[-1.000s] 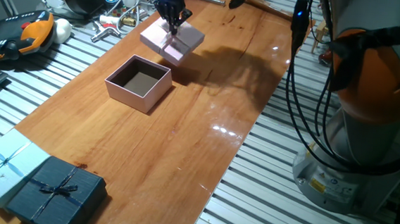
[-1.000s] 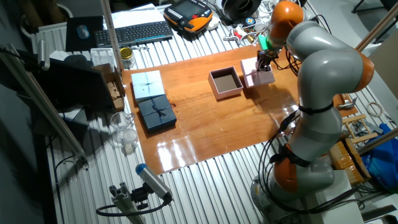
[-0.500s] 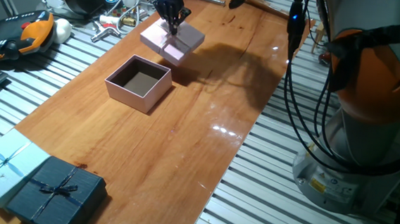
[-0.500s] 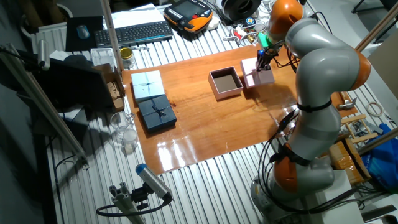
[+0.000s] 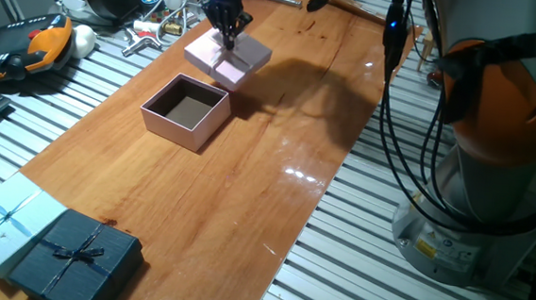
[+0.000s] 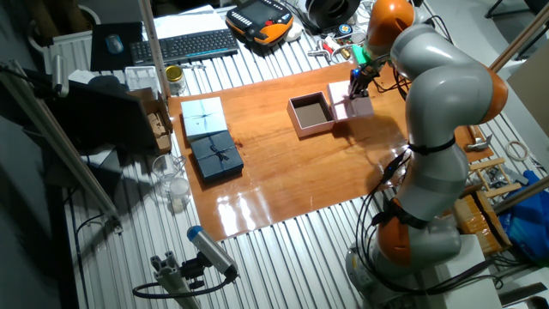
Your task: Cover the box
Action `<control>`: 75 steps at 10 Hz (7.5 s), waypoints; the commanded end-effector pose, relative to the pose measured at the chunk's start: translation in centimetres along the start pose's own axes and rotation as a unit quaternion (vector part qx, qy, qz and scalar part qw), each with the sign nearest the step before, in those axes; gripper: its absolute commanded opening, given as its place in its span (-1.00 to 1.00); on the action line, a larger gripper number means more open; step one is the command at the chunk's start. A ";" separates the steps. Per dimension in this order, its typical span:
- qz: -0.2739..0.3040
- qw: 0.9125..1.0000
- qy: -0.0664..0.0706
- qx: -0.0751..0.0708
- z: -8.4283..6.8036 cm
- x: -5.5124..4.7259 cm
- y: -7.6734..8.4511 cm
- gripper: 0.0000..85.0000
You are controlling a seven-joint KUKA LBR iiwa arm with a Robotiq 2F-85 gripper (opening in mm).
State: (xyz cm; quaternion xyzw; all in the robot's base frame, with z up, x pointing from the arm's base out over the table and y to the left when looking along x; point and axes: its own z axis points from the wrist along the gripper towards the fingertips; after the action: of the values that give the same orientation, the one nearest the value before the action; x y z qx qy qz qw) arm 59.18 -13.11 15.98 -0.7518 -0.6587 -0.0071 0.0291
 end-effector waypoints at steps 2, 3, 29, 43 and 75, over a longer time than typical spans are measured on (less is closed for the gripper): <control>0.005 1.000 0.004 0.004 -0.2 1.5 0.0 -1.00; 0.007 1.000 0.006 0.005 -0.4 2.2 -0.1 -1.00; -0.037 0.999 -0.025 -0.028 0.4 9.9 -2.1 -1.00; -0.038 0.999 -0.009 -0.013 1.5 14.0 -2.1 -1.00; -0.045 0.999 -0.004 -0.009 3.5 13.7 0.4 -1.00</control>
State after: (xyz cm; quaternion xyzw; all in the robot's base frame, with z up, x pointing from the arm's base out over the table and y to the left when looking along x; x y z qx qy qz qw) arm 61.31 0.58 13.09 -0.7217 -0.6919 -0.0111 0.0191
